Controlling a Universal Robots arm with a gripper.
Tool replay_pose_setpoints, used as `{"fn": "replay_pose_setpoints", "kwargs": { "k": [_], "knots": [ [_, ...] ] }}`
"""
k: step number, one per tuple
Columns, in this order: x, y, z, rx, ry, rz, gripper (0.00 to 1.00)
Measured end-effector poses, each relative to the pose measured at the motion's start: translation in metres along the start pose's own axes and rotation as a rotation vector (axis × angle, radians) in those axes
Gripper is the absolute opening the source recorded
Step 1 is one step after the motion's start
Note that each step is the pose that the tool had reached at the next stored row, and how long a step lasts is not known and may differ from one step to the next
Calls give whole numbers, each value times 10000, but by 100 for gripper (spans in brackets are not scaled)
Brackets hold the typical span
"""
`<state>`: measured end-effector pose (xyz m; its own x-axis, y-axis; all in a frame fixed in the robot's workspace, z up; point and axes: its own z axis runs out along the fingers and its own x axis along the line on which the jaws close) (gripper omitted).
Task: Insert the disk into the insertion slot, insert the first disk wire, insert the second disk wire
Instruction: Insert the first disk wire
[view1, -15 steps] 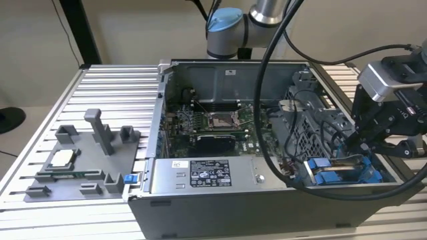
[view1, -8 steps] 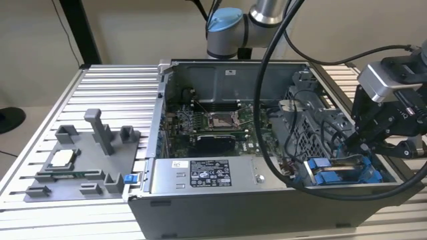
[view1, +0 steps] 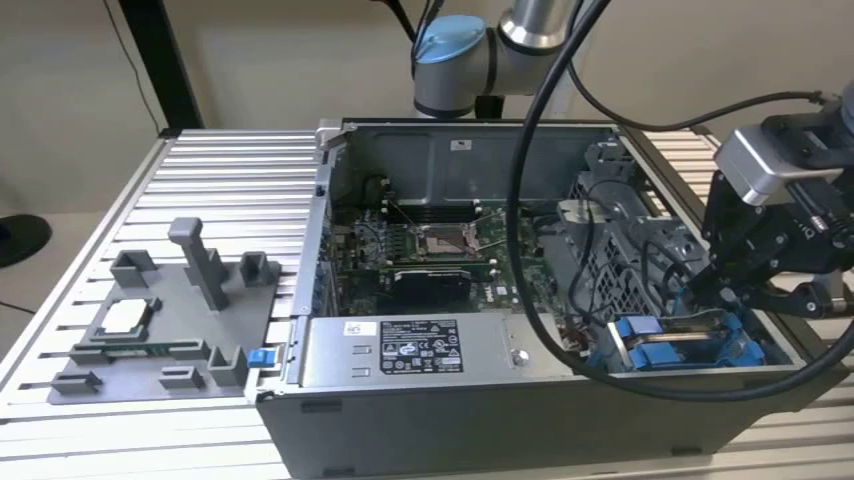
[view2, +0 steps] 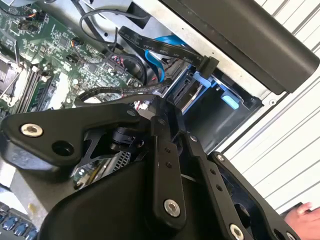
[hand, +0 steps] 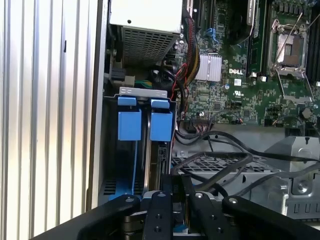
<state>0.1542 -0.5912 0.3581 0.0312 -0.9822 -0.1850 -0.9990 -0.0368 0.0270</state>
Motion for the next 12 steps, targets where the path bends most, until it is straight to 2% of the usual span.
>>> {"fn": "replay_pose_setpoints", "kwargs": {
  "k": [4, 9, 12],
  "knots": [
    [6, -6, 29, -75, -5, 90, 0],
    [13, -20, 53, -88, -10, 269, 0],
    [19, -22, 61, -135, -18, 413, 0]
  ]
}}
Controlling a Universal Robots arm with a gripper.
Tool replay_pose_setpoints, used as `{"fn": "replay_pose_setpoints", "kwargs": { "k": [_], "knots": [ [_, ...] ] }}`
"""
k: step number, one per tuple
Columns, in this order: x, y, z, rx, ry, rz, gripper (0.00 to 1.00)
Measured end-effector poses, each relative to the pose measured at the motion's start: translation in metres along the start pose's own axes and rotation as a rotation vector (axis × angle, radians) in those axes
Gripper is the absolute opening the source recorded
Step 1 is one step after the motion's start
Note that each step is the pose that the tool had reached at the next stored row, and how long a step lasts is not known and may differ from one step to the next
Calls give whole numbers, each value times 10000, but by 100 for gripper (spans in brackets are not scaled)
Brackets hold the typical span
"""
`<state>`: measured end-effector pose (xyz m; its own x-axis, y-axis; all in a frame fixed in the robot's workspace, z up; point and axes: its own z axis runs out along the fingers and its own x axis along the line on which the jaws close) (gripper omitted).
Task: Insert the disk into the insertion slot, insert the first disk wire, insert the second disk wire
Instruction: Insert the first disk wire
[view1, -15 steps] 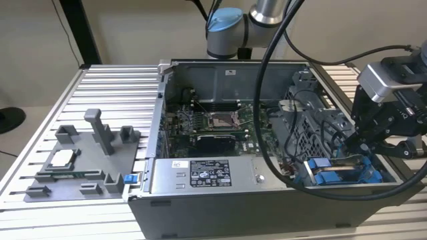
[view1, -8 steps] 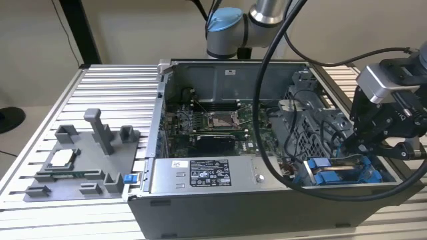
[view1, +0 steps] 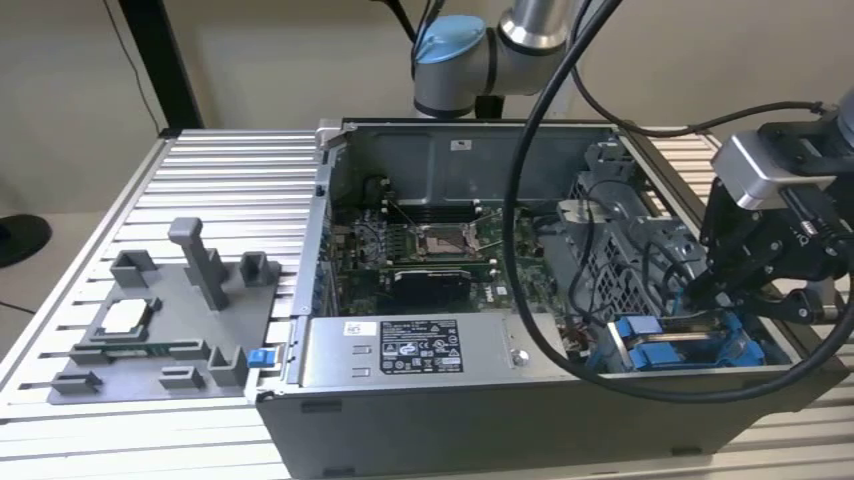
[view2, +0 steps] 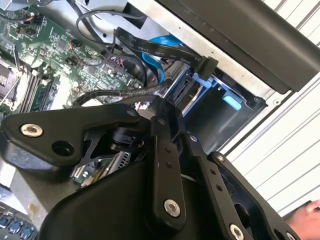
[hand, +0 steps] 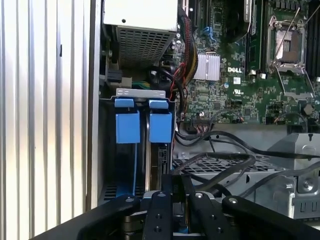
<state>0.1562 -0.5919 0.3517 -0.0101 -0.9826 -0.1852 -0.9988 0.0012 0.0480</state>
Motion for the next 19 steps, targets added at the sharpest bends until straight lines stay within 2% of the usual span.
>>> {"fn": "replay_pose_setpoints", "kwargs": {
  "k": [3, 5, 10, 11, 19],
  "knots": [
    [12, -15, 0, -123, -2, 66, 0],
    [23, -59, -4, -288, 0, 99, 0],
    [41, -228, -8, -637, 2, 164, 0],
    [44, -244, -4, -681, 4, 171, 0],
    [59, -254, 77, -705, 42, 93, 0]
  ]
}}
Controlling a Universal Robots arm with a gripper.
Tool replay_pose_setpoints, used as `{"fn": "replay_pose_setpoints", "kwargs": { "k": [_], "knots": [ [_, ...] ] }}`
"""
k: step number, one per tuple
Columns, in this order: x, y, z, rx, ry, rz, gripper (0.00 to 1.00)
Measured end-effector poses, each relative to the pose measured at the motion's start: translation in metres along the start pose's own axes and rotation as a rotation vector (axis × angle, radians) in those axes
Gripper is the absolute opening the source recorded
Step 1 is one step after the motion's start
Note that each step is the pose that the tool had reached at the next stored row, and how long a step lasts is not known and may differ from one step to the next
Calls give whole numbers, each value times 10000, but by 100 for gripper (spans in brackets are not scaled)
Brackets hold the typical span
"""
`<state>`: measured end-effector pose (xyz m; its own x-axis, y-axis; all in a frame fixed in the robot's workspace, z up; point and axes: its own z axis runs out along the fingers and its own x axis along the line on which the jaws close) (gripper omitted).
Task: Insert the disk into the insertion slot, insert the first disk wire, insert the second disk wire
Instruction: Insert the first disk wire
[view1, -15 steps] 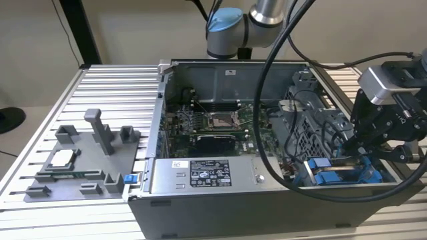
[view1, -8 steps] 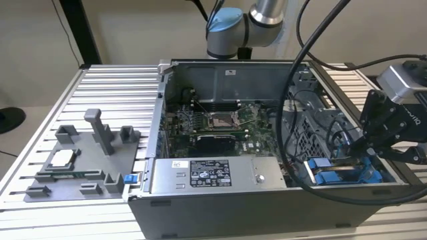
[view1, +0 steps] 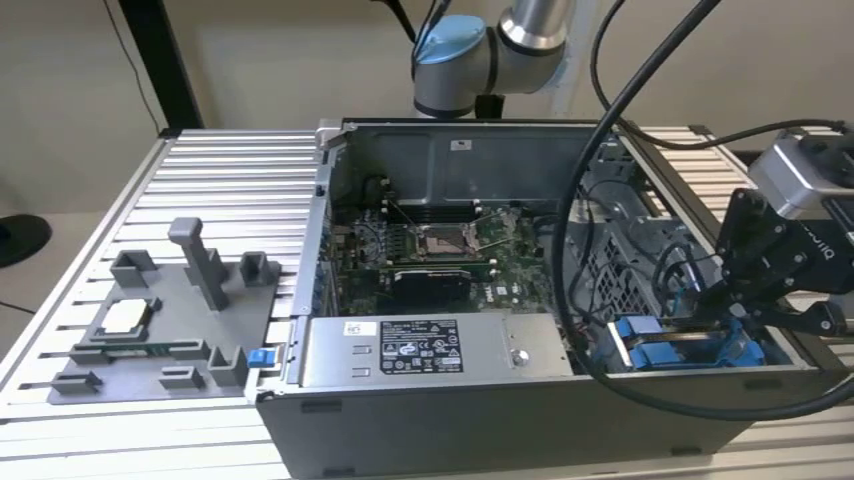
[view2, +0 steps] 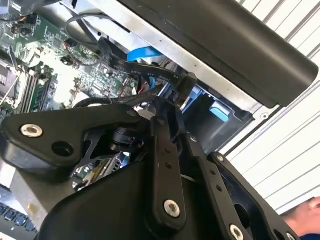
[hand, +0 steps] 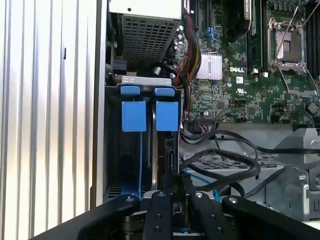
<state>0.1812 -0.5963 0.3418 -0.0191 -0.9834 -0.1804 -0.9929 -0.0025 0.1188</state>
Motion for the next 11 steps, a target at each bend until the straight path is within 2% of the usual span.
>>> {"fn": "replay_pose_setpoints", "kwargs": {
  "k": [2, 5, 6, 11],
  "knots": [
    [-5, 0, 0, 56, 5, -40, 0],
    [-25, 7, 6, 236, 20, -82, 0],
    [-30, 14, 7, 259, 32, -84, 0],
    [-33, 43, 14, 267, 124, -76, 0]
  ]
}}
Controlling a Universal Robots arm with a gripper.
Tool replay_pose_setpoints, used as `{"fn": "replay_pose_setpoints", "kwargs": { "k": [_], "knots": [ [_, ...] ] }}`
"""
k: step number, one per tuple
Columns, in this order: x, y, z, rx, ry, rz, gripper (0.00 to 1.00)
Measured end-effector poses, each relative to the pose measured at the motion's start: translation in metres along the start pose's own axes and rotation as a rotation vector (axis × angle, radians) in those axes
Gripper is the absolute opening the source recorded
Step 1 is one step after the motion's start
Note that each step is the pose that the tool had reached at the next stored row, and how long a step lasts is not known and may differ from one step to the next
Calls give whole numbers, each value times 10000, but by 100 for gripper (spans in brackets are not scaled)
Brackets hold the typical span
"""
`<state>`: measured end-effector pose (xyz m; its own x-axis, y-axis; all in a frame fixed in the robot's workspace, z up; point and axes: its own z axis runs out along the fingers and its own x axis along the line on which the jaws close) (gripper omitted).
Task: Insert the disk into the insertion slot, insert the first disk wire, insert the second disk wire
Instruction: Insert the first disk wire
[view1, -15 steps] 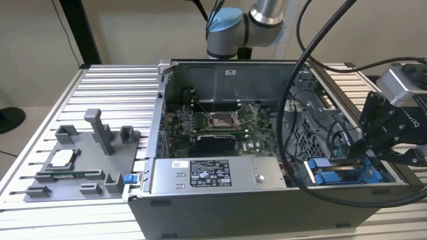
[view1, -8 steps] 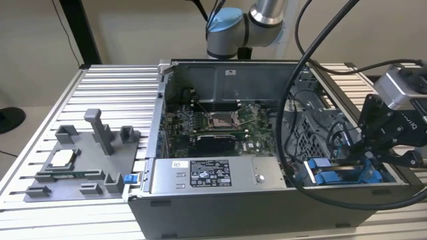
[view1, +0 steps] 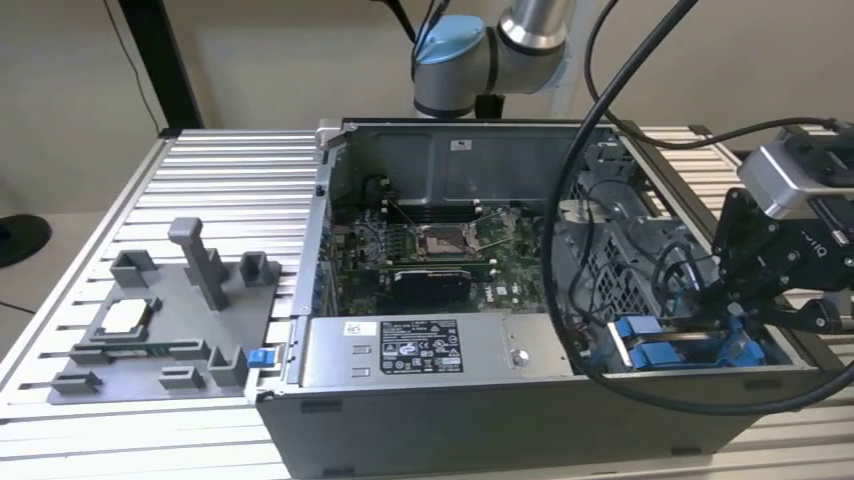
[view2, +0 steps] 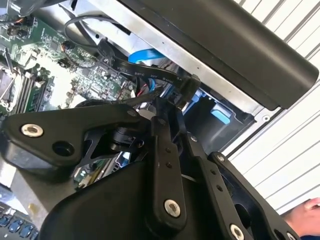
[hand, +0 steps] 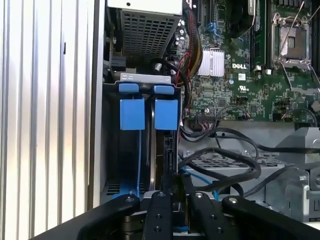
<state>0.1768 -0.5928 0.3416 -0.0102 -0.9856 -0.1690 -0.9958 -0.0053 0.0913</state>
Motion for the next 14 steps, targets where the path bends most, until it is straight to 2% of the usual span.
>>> {"fn": "replay_pose_setpoints", "kwargs": {
  "k": [7, 14],
  "knots": [
    [1, 8, 7, 6, 56, 7, 0],
    [-1, 7, 20, 14, 62, 17, 0]
  ]
}}
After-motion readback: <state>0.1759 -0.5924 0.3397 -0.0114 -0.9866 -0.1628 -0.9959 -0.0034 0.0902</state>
